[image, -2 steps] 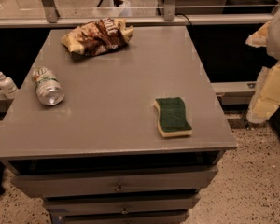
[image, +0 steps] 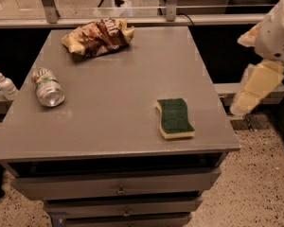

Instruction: Move brown chip bag near sponge

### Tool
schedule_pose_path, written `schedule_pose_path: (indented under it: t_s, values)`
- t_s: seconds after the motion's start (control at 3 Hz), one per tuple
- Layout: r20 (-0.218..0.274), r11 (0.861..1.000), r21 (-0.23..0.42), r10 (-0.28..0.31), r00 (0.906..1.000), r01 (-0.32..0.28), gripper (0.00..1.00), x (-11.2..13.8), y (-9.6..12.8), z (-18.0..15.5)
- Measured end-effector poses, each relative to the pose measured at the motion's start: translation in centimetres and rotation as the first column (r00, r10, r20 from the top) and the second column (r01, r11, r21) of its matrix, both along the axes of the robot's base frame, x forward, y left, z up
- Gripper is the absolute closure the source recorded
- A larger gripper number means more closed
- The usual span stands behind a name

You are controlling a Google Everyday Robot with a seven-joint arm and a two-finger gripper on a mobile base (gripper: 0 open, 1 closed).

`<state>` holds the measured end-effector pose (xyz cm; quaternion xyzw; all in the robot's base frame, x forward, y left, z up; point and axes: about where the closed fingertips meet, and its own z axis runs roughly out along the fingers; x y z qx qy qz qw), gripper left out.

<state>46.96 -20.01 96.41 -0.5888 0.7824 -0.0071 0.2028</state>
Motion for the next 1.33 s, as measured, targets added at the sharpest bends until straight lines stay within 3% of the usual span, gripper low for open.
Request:
schedule_pose_path:
  t_s: [0.33, 0.67, 1.0, 1.33]
  values:
    - [0.02, 0.971, 0.237, 0.004, 0.9998, -0.008, 0.0, 6.7, 4.0, -3.7]
    - [0.089, 0.891, 0.454, -0.022, 0.9957, -0.021, 0.0, 14.3, 8.1, -5.4]
    - [0.18, 0.804, 0.593, -0.088, 0.9798, -0.036, 0.0, 21.8, 11.3, -5.1]
    - [0.18, 0.804, 0.593, -0.088, 0.9798, -0.036, 0.0, 21.8, 11.3, -5.1]
